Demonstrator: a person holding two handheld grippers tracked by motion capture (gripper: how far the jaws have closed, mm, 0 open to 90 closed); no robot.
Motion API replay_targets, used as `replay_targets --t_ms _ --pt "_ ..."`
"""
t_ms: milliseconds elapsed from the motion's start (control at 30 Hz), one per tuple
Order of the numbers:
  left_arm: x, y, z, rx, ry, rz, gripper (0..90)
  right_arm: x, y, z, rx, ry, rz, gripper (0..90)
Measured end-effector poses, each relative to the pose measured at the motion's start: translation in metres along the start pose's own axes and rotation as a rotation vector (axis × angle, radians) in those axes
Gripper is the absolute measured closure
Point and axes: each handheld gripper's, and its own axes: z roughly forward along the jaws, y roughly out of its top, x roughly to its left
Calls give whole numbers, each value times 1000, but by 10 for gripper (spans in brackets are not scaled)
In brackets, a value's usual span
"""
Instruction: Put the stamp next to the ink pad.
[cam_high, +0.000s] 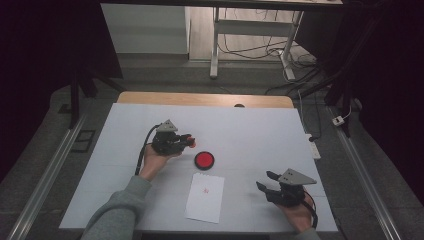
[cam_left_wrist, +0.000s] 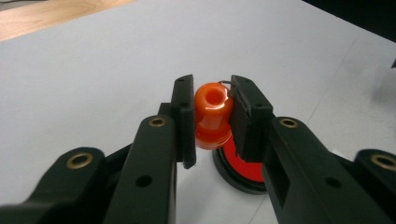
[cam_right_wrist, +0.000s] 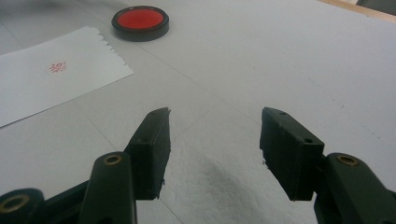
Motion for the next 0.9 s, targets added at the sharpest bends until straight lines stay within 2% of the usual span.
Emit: replay_targets --t_ms 400,900 --pt "10 -4 9 6 26 -7 720 0 -1 0 7 -4 2 422" --pt "14 -12 23 76 40 1 720 -1 -2 -2 8 -11 5 424"
